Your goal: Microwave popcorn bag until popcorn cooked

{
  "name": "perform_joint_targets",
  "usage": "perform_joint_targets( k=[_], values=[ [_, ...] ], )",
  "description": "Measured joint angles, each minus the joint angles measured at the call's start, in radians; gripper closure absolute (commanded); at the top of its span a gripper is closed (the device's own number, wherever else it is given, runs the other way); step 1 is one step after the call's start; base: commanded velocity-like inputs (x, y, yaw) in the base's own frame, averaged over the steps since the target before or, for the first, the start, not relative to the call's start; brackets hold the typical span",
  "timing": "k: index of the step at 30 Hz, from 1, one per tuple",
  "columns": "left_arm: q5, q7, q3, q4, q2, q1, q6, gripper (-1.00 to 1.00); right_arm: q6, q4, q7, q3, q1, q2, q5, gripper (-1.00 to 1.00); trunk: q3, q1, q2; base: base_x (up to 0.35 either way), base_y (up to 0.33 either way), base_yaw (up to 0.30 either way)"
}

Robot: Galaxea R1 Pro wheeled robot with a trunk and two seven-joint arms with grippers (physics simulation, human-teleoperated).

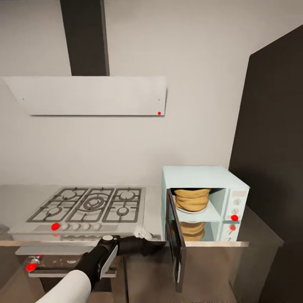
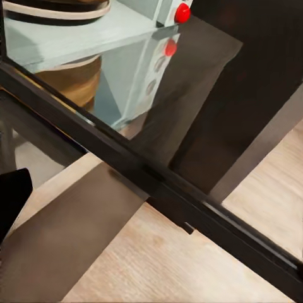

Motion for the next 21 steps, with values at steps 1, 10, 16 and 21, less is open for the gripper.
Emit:
perform_joint_targets(
  k=[1, 10, 16, 21],
  values=[
    [0.0, 0.044, 0.0, 0.001, 0.0, 0.0, 0.0, -1.0, 0.0, 0.0, 0.001, 0.0, 0.0, 0.0, 0.0, -1.0, 0.0, 0.0, 0.0, 0.0, 0.0, -0.275],
    [0.0, 0.103, 0.0, 0.003, 0.0, 0.0, 0.0, -1.0, 0.0, 0.0, 0.001, 0.0, 0.0, 0.001, 0.0, -1.0, 0.0, 0.0, 0.0, 0.0, 0.0, -0.275],
    [0.0, 0.304, 0.0, 0.004, -0.01, 0.0, 0.0, -1.0, 0.0, 0.0, 0.001, 0.0, 0.0, 0.001, 0.001, -1.0, 0.0, 0.0, 0.0, 0.0, 0.0, -0.275],
    [-0.002, 0.345, 0.0, 0.005, -0.018, 0.0, 0.001, -1.0, 0.0, 0.0, 0.001, 0.0, 0.0, 0.001, 0.001, -1.0, 0.0, 0.0, 0.0, 0.0, 0.0, -0.275]
  ],
)
